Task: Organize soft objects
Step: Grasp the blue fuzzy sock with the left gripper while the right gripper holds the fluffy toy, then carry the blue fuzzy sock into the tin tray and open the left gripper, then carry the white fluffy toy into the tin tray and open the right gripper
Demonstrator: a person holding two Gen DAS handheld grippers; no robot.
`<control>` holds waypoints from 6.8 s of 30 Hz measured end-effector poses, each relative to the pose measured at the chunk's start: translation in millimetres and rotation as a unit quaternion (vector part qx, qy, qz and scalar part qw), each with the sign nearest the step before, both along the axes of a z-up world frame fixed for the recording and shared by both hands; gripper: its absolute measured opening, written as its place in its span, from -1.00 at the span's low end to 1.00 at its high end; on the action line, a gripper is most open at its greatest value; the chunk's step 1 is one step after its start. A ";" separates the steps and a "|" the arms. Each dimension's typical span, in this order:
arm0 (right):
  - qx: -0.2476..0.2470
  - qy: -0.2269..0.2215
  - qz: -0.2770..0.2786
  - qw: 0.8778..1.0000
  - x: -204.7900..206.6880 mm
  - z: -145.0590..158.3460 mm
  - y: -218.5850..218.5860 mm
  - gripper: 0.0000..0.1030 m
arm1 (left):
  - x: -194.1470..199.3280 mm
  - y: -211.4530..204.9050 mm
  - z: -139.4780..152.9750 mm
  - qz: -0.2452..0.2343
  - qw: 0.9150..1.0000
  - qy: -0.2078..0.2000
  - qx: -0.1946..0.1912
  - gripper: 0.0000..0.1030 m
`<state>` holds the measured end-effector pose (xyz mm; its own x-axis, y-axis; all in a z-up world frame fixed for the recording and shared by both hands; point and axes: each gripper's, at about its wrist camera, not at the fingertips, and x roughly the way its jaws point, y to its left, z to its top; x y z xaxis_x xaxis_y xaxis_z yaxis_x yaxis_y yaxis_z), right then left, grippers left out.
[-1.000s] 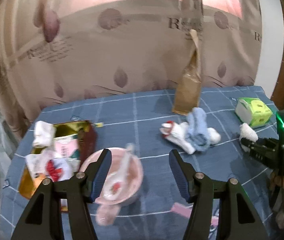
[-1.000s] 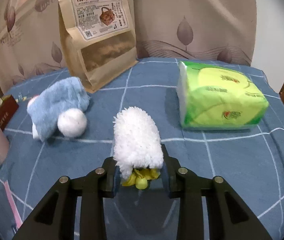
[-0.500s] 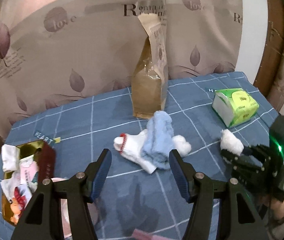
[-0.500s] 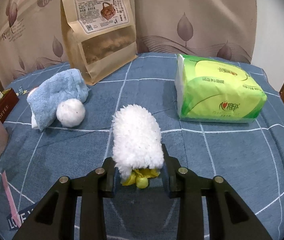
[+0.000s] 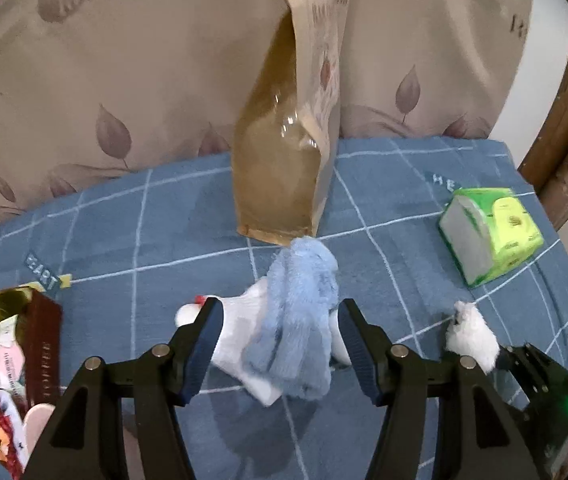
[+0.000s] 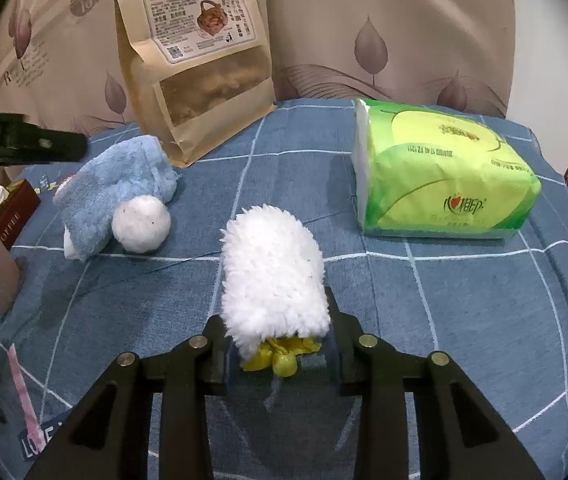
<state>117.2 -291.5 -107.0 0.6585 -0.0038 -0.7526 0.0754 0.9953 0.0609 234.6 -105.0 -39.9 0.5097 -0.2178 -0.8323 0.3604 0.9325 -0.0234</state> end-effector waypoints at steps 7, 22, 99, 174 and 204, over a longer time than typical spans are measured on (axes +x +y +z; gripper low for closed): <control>0.023 0.005 0.000 1.000 1.9 -2.8 -5.4 -0.36 | 23.8 -14.8 -39.1 -0.001 0.998 0.056 0.010 0.16; 0.024 0.007 0.001 1.000 2.0 -3.7 -7.8 -0.33 | -5.4 -9.1 -12.4 -0.002 0.999 0.034 -0.007 -0.60; -0.023 0.014 0.000 1.000 1.5 -10.7 2.9 -0.27 | -12.7 345.2 -8.2 0.260 0.962 0.031 0.076 -0.60; -0.096 0.013 0.014 0.995 4.0 10.5 53.4 -0.40 | -165.4 304.0 -0.3 0.237 0.957 -0.122 0.110 0.16; -0.041 -0.036 0.239 0.970 47.8 94.0 288.5 -0.40 | -168.6 366.9 13.0 0.344 0.930 -0.119 0.043 0.16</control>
